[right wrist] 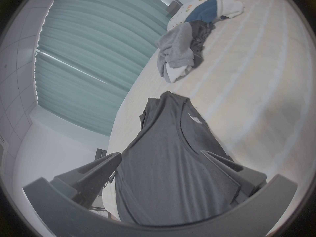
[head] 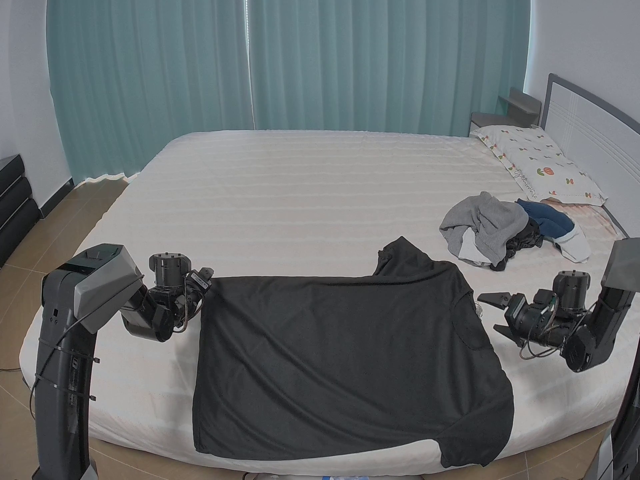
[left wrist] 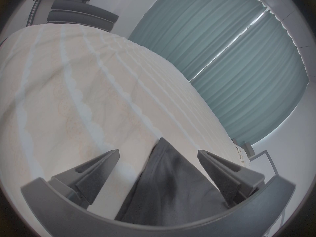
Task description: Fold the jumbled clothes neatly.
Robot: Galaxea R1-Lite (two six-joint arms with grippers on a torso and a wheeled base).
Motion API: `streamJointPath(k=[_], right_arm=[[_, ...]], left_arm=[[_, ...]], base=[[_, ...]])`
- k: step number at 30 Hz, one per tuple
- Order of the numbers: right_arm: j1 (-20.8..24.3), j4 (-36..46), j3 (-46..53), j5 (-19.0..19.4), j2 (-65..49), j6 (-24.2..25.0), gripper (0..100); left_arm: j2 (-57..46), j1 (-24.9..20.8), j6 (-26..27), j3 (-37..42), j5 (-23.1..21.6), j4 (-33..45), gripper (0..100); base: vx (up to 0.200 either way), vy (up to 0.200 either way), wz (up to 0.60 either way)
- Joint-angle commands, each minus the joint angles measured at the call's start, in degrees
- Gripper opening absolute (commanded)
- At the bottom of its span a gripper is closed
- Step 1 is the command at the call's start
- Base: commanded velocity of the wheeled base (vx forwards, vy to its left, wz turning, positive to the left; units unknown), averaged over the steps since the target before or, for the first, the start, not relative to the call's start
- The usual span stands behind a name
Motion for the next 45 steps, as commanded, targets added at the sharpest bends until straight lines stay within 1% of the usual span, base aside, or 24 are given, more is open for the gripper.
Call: streamJointPath(k=[1, 4, 5, 6, 7, 8, 9, 10, 11, 13, 16, 19, 21, 22, 23, 25, 38, 42, 43, 45], right_arm=[[3.1, 16.2, -19.0, -3.5, 0.7, -4.2, 100], [4.3, 26.0, -31.0, -8.5, 5.8, -7.1, 100], [4.3, 26.0, -31.0, -8.5, 5.8, -7.1, 100], [4.4, 30.3, -36.9, -11.4, 9.2, -10.2, 100], [4.5, 31.4, -38.4, -12.3, 10.1, -11.5, 100], [4.7, 33.4, -41.2, -14.4, 12.6, -14.4, 100], [4.7, 33.7, -41.8, -15.0, 13.4, -15.2, 100], [4.8, 34.2, -43.7, -16.8, 15.9, -17.7, 100], [4.8, 33.8, -44.9, -17.6, 17.4, -18.8, 100], [4.8, 33.6, -47.1, -17.7, 18.9, -18.8, 100], [4.4, 34.8, -53.3, -17.8, 22.5, -18.7, 100], [4.4, 35.0, -56.8, -17.8, 24.9, -18.3, 100], [4.8, 35.0, -58.1, -17.7, 25.2, -16.4, 100], [4.8, 35.0, -58.2, -17.7, 25.2, -16.2, 100], [5.0, 35.2, -59.7, -17.7, 25.3, -14.0, 100], [5.0, 35.5, -61.3, -17.8, 25.7, -12.9, 100], [4.2, 35.7, -67.0, -18.2, 30.0, -12.2, 100], [4.2, 35.8, -68.8, -19.7, 31.7, -12.2, 100], [4.2, 35.8, -69.0, -19.6, 31.9, -12.2, 0], [4.2, 35.8, -69.1, -19.7, 31.9, -12.3, 0]], left_arm=[[-5.5, -0.1, -1.8, 7.0, -3.2, -0.2, 100], [-5.7, -0.2, -1.8, 7.7, -3.2, -0.3, 100], [-5.7, -0.2, -1.8, 7.7, -3.2, -0.3, 100], [-5.7, -0.2, -1.8, 7.7, -3.2, -0.3, 100], [-5.7, -0.2, -1.8, 7.8, -3.2, -0.3, 100], [-5.6, -0.2, -1.8, 7.8, -3.2, -0.3, 100], [-5.5, -0.2, -1.7, 7.7, -3.2, -0.3, 100], [-5.4, -0.3, -1.6, 7.8, -3.2, -0.3, 100], [-5.3, -0.3, -1.6, 7.7, -3.2, -0.3, 100], [-5.3, -0.4, -1.6, 7.7, -3.1, -0.3, 100], [-5.3, -0.4, -1.5, 7.7, -3.1, -0.3, 100], [-5.2, -0.5, -1.5, 7.7, -3.0, -0.3, 100], [-5.2, -0.5, -1.5, 7.7, -3.0, -0.3, 100], [-5.2, -0.5, -1.5, 7.7, -3.0, -0.3, 100], [-5.2, -0.6, -1.4, 7.7, -3.0, -0.3, 100], [-5.2, -0.6, -1.4, 7.7, -2.9, -0.4, 100], [-5.1, -0.6, -1.4, 7.7, -2.9, -0.4, 100], [-5.1, -0.6, -1.4, 7.7, -2.8, -0.4, 100], [-5.1, -0.6, -1.4, 7.7, -2.8, -0.4, 100], [-5.1, -0.7, -1.3, 7.7, -2.7, -0.4, 100]], base=[[0.0, 0.0, 0.0], [0.0, 0.0, 0.0], [0.0, 0.0, 0.0], [0.0, 0.0, 0.0], [0.0, 0.0, 0.0], [0.0, 0.0, 0.0], [0.0, 0.0, 0.0], [0.0, 0.0, 0.0], [0.0, 0.0, 0.0], [0.0, 0.0, 0.0], [0.0, 0.0, 0.0], [0.0, 0.0, 0.0], [0.0, 0.0, 0.0], [0.0, 0.0, 0.0], [0.0, 0.0, 0.0], [0.0, 0.0, 0.0], [0.0, 0.0, 0.0], [0.0, 0.0, 0.0], [0.0, 0.0, 0.0], [0.0, 0.0, 0.0]])
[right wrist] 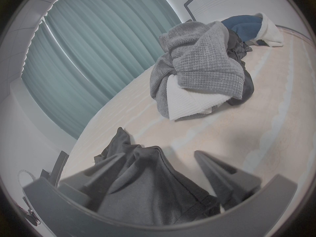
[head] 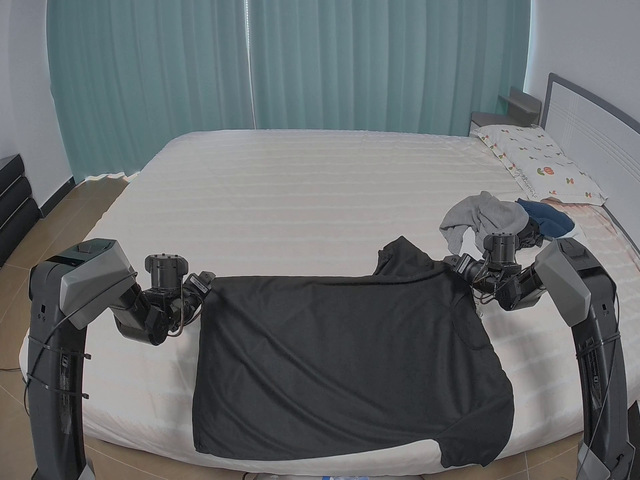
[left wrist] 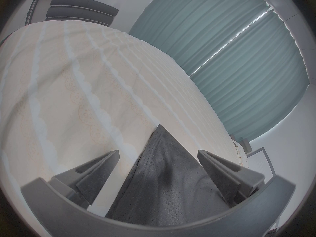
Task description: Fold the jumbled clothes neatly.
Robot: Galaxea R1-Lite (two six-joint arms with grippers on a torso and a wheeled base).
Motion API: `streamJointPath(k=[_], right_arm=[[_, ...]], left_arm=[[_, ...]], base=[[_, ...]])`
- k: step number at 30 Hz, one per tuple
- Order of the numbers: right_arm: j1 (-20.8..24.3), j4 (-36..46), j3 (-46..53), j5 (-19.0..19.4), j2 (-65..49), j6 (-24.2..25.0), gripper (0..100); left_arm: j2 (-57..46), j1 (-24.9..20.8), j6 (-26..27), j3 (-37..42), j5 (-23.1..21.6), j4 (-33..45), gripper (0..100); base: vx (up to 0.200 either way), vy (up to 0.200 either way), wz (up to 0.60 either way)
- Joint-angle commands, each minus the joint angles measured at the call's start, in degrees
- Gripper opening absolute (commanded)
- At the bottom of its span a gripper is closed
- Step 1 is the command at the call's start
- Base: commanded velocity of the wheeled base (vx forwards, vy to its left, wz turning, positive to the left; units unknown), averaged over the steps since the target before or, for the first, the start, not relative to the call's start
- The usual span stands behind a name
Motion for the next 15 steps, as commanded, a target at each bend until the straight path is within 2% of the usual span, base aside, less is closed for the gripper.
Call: streamJointPath(k=[1, 15], right_arm=[[0.0, -0.1, -0.9, -0.1, 1.4, 0.0, 0], [-2.9, -0.8, -2.5, -2.2, 1.3, 0.1, 0]], left_arm=[[0.0, -0.1, 0.0, 0.0, 0.1, 0.0, 100], [0.0, -0.1, 0.0, -0.2, 0.1, 0.0, 100]], base=[[0.0, 0.0, 0.0], [0.0, 0.0, 0.0]])
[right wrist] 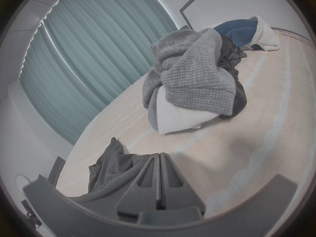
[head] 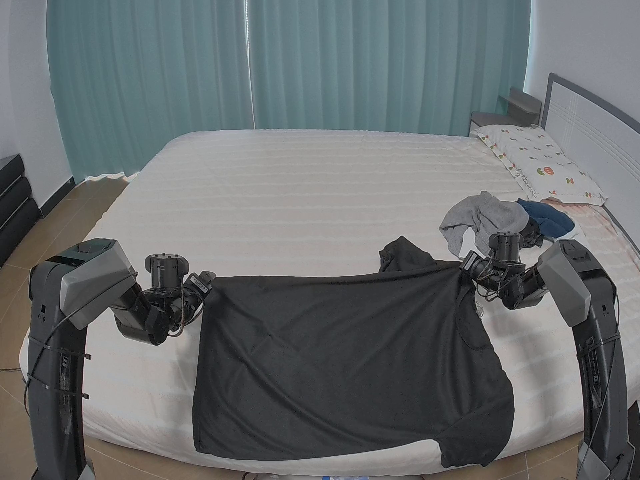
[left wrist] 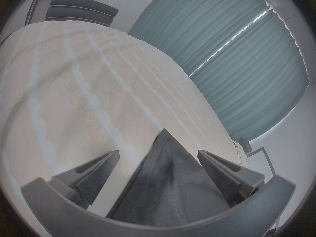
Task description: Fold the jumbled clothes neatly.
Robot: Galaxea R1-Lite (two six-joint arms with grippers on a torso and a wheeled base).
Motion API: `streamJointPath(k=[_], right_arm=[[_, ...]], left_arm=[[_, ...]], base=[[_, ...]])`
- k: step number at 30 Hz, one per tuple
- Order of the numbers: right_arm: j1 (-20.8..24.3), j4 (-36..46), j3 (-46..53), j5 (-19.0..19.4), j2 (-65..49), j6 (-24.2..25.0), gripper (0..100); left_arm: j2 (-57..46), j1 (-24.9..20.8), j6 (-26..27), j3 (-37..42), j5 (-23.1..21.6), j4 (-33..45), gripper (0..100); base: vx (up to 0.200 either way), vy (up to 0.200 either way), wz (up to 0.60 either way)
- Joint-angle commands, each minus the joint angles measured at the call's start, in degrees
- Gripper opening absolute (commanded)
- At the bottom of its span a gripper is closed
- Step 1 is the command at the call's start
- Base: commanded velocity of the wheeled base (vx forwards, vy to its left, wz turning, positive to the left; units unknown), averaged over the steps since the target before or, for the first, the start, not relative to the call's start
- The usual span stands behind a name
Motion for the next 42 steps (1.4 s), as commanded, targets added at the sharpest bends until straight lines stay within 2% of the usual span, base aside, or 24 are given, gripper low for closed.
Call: streamJointPath(k=[1, 12, 13, 18, 27, 28, 29, 30, 31, 34, 36, 38, 40, 42], right_arm=[[-0.9, 0.0, -0.2, -0.1, 0.0, 0.0, 0], [-0.2, -0.1, 0.0, -0.4, -0.3, 0.1, 0], [-0.2, -0.1, 0.2, -0.4, -0.5, 0.1, 100], [-0.1, -1.1, 5.6, -0.6, -5.0, 1.2, 100], [-0.9, -10.8, 38.3, 6.6, -26.3, 1.7, 100], [-0.9, -11.1, 39.4, 6.9, -27.1, 1.7, 100], [-0.6, -12.2, 46.4, 8.7, -31.4, 1.7, 100], [-0.6, -12.4, 47.5, 9.0, -32.2, 1.7, 100], [-0.3, -13.4, 53.5, 10.4, -35.5, 1.7, 100], [0.2, -14.8, 60.2, 11.5, -38.9, 1.7, 100], [0.7, -17.6, 68.3, 12.2, -42.3, 1.7, 100], [0.7, -19.3, 71.2, 12.8, -43.3, 1.7, 100], [0.6, -24.0, 76.9, 14.3, -43.8, 1.4, 100], [0.8, -27.5, 79.9, 14.5, -43.4, 1.6, 100]], left_arm=[[0.0, 0.0, 0.0, -0.1, 0.0, 0.0, 100], [0.0, 0.0, 0.0, -0.1, 0.0, 0.1, 100], [0.0, 0.0, 0.0, -0.1, 0.0, 0.1, 100], [-0.7, 0.0, -0.2, 0.3, -0.2, 0.1, 100], [-7.2, 0.1, -0.3, 7.3, -1.5, -1.2, 100], [-7.5, 0.1, -0.3, 7.5, -1.7, -1.2, 100], [-9.0, 0.0, -0.2, 9.0, -2.2, -1.0, 100], [-9.3, 0.0, -0.2, 9.2, -2.3, -1.0, 100], [-10.5, -0.4, -0.1, 10.3, -2.6, -0.8, 100], [-12.0, -0.8, -0.2, 12.2, -2.6, -0.6, 100], [-15.1, -1.4, 0.0, 18.8, -2.6, -1.3, 100], [-16.9, -1.7, 0.1, 22.0, -3.0, -2.0, 100], [-20.0, -3.3, -0.1, 29.4, -5.4, -3.4, 100], [-21.3, -4.2, -0.1, 33.4, -6.1, -4.4, 100]], base=[[0.0, 0.0, 0.0], [0.0, 0.0, 0.0], [0.0, 0.0, 0.0], [0.0, 0.0, 0.0], [0.0, 0.0, 0.0], [0.0, 0.0, 0.0], [0.0, 0.0, 0.0], [0.0, 0.0, 0.0], [0.0, 0.0, 0.0], [0.0, 0.0, 0.0], [0.0, 0.0, 0.0], [-0.2, 0.0, 0.0], [-0.2, 0.0, 0.0], [-0.2, 0.0, 0.0]])
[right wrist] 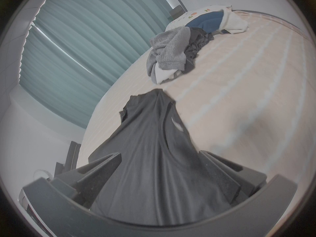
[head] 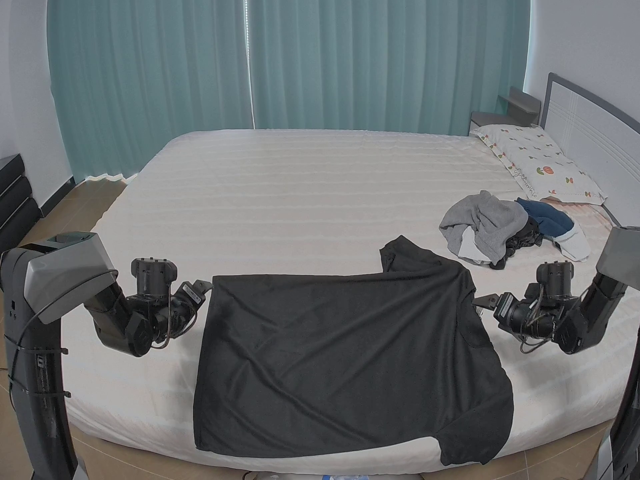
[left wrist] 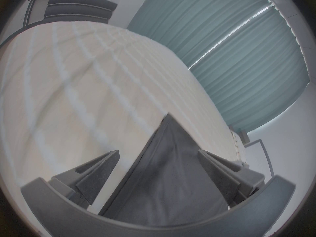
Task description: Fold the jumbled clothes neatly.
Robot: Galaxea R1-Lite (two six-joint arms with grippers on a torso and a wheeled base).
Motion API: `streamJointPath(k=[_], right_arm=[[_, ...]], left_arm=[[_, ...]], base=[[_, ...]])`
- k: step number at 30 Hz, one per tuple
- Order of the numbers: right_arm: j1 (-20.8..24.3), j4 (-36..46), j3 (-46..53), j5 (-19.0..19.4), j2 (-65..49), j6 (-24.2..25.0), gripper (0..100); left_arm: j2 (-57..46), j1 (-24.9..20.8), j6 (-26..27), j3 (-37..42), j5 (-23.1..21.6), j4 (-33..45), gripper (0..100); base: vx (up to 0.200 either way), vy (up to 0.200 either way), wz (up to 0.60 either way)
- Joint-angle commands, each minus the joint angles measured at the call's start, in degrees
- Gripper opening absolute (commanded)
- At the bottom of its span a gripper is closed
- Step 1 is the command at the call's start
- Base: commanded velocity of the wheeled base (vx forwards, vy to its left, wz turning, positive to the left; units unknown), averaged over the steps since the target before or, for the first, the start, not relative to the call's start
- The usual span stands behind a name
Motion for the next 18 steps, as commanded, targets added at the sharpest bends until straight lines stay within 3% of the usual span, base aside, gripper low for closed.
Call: streamJointPath(k=[1, 8, 12, 18], right_arm=[[1.0, -13.0, 22.4, 4.5, -11.8, 0.1, 100], [1.5, -20.4, 27.8, 7.0, -6.8, 1.6, 100], [0.3, -25.5, 28.8, 10.4, -2.8, 6.1, 100], [-1.1, -37.2, 33.7, 12.2, 5.2, 6.7, 100]], left_arm=[[-11.9, -4.0, -0.1, 20.8, -3.3, -3.4, 100], [-11.9, -6.6, 0.2, 29.0, -3.3, -8.3, 100], [-11.6, -6.7, 0.7, 29.1, -3.6, -8.3, 100], [-10.5, -6.6, 3.7, 31.3, -3.8, -8.8, 100]], base=[[-0.2, 0.0, 0.0], [-0.2, 0.0, 0.0], [0.0, 0.0, 0.0], [0.0, 0.0, 0.0]])
